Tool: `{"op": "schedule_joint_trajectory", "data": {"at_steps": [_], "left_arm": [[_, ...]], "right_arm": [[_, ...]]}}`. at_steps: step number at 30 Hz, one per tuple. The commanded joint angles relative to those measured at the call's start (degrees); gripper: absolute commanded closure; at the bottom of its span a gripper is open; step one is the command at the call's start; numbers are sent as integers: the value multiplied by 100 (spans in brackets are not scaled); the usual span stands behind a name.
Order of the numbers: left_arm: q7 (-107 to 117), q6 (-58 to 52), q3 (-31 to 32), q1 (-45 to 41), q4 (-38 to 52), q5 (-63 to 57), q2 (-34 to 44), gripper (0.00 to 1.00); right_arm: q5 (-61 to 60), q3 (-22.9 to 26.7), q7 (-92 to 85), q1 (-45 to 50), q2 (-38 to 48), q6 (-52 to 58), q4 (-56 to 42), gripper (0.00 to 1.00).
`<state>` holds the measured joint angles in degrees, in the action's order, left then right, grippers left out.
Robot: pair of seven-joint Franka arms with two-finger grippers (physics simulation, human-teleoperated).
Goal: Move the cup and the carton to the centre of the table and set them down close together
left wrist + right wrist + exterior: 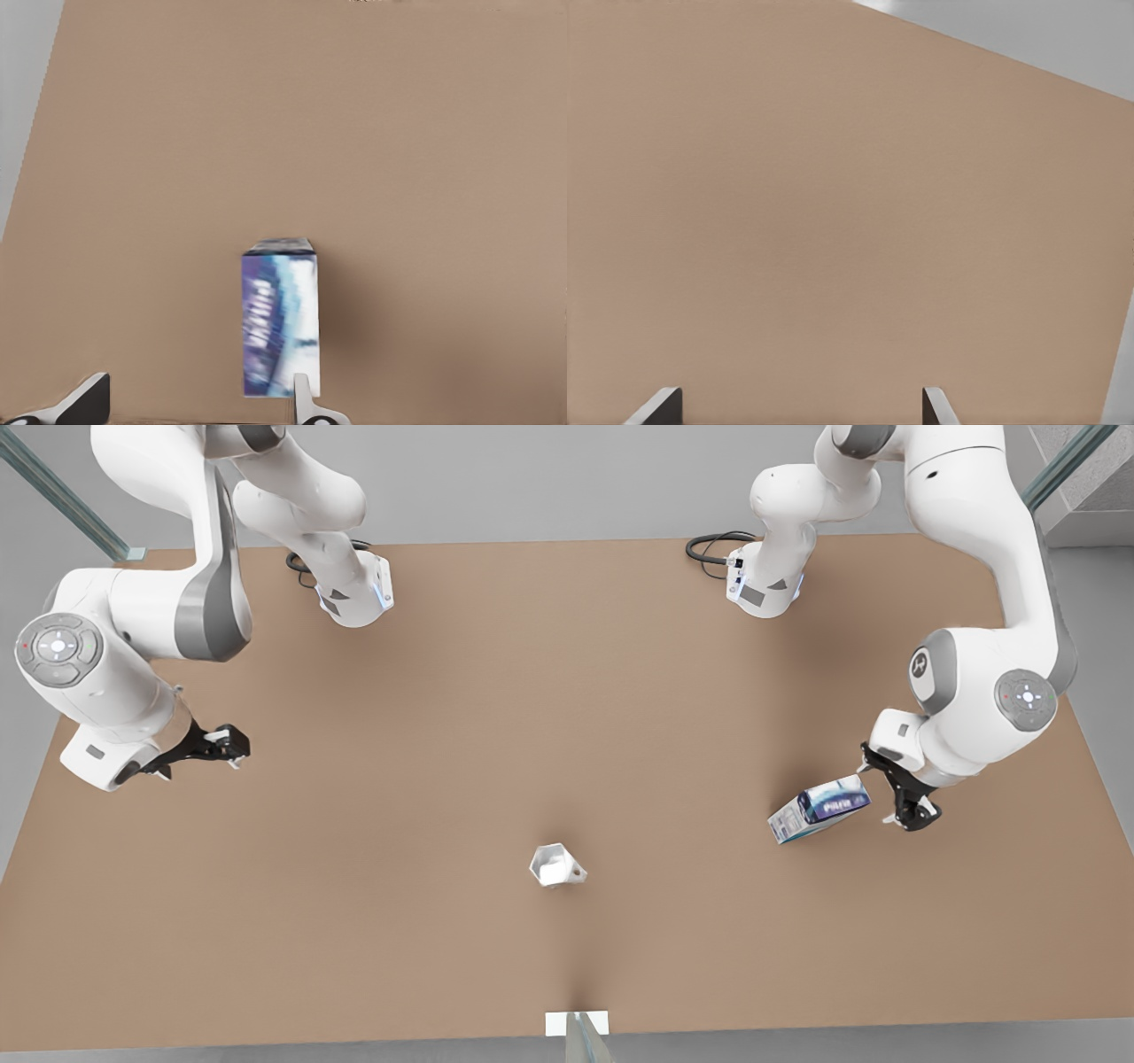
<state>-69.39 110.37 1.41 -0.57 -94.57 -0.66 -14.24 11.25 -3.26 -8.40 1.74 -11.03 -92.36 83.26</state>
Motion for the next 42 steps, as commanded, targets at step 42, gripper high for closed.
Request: {"op": "schedule_joint_trajectory", "data": {"at_steps": [42], "left_arm": [[-145, 2331, 106, -101, -2434, -690, 247, 0]], "right_arm": [[-87, 0, 93, -78, -137, -186, -99, 0]]}}
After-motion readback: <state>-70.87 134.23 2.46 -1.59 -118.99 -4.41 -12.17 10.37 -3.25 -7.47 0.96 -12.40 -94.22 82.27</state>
